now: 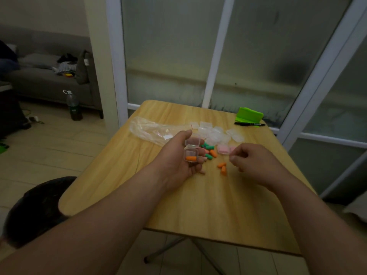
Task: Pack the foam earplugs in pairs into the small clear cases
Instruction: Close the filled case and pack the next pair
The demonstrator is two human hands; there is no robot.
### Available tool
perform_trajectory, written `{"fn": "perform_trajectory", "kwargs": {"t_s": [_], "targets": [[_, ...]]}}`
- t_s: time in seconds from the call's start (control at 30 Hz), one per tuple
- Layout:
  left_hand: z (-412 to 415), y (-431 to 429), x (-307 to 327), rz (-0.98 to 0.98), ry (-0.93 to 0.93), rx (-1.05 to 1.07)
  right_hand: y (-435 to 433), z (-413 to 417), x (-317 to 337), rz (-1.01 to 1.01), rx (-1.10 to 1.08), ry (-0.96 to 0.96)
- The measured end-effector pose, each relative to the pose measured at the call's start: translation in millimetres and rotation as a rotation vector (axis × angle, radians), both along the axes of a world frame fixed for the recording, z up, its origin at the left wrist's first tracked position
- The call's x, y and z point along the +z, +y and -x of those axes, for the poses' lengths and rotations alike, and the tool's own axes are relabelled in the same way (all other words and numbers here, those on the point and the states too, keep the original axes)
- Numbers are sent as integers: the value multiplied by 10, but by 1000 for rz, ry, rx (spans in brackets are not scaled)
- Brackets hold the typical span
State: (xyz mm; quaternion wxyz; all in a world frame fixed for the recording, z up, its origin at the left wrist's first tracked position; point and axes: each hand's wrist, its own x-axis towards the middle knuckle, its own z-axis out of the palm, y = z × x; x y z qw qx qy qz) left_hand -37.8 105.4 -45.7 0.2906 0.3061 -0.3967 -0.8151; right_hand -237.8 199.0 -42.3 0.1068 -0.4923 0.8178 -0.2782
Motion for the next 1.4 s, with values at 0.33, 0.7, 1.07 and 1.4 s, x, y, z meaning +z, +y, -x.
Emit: {"fn": "perform_trajectory", "kwargs": {"t_s": [0.33, 0.7, 1.07, 1.4], "targets": [[104, 32, -53, 4, 5, -36, -87, -250, -28, -174, -32, 131], [129, 3, -52, 8, -8, -14, 19, -90, 80, 98, 0, -147], [86, 31, -27, -3, 14, -21, 2, -369, 217, 445, 118, -252], [61, 85, 30, 7, 54, -47, -98, -731, 72, 365, 182, -22]]}}
